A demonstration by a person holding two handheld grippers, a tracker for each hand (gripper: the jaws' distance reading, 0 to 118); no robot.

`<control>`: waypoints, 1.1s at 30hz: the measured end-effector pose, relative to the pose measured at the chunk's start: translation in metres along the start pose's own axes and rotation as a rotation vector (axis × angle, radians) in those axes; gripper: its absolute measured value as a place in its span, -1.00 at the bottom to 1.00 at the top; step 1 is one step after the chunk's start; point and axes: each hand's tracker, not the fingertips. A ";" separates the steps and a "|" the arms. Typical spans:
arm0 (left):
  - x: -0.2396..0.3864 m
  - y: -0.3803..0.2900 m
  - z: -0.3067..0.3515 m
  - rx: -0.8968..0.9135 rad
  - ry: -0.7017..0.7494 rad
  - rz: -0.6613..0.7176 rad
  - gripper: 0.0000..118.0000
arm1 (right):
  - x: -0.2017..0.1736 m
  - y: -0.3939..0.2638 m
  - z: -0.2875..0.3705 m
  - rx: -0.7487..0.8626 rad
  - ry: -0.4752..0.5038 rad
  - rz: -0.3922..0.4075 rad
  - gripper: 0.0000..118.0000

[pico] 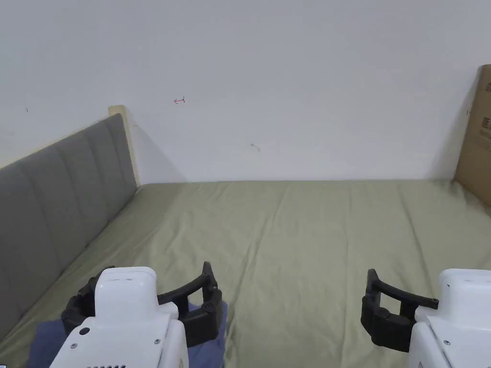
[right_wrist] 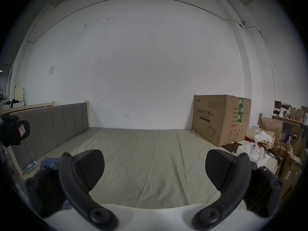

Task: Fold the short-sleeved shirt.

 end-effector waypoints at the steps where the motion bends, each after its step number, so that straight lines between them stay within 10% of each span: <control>1: 0.000 0.000 0.000 -0.001 -0.001 -0.001 0.89 | 0.000 0.000 0.000 0.000 0.000 0.000 1.00; 13: 0.002 -0.001 -0.002 -0.005 -0.011 0.005 0.89 | -0.001 -0.001 -0.001 0.001 -0.022 0.023 1.00; 19: -0.029 -0.018 -0.014 -0.064 -0.148 0.712 0.89 | -0.039 -0.010 0.007 0.190 -0.127 0.628 1.00; 24: -0.047 -0.067 -0.034 -0.250 -0.187 1.223 0.89 | -0.068 -0.034 0.012 0.230 -0.026 1.086 1.00; 29: -0.046 -0.073 -0.037 -0.305 -0.121 1.201 0.89 | -0.064 -0.030 0.004 0.076 0.076 0.882 1.00; 33: -0.015 -0.020 -0.033 -0.172 -0.011 0.518 0.89 | -0.031 -0.005 -0.009 -0.057 0.110 0.244 1.00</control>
